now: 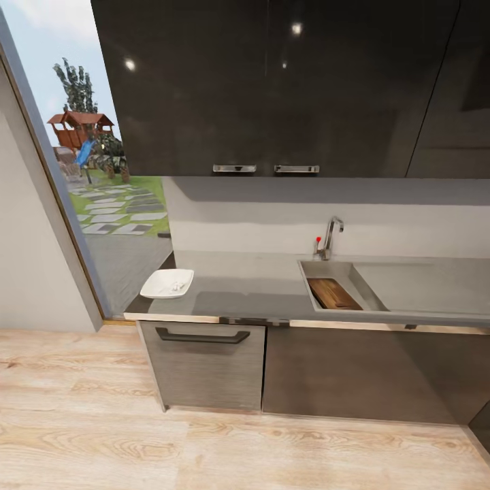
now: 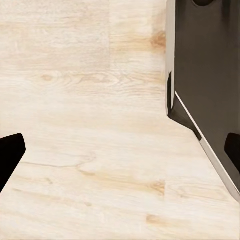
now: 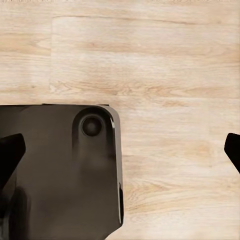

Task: In the kitchen, take the Vidalia onion out of the sink, dice it on the chopping board with the paring knife, put the diced onion into the bowl on the countertop, then place both the paring knife and the chopping board into the sink.

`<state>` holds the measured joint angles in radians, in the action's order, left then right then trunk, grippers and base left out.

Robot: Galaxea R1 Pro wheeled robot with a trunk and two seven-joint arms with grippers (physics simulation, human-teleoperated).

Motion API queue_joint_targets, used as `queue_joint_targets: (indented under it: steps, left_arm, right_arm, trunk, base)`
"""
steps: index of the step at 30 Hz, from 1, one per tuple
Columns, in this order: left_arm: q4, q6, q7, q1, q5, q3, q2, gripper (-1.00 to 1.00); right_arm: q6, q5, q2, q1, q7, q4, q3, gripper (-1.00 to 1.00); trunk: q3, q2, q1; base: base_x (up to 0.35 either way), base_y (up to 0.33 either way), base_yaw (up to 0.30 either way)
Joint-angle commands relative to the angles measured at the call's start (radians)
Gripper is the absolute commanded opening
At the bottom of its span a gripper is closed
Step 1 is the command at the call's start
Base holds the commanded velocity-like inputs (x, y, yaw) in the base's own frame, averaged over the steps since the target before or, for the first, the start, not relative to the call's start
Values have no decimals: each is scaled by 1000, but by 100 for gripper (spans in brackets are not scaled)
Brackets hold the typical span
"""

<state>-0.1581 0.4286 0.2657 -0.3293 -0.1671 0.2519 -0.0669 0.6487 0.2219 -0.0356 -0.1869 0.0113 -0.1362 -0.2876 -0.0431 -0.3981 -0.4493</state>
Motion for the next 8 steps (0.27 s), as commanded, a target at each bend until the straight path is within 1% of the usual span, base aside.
queue_joint_targets:
  steps: [1, 8]
  left_arm:
    - [-3, 1, 4, 0, -9, 9, -1, 100]
    - [-2, 1, 3, 0, -9, 9, -1, 100]
  right_arm:
    - [2, 10, 0, 0, 1, -2, -8, 100]
    - [2, 10, 0, 0, 1, -2, -8, 100]
  trunk:
    - [-2, -2, -1]
    - [-2, -2, -1]
  base:
    - [0, 0, 0]
    - [0, 0, 0]
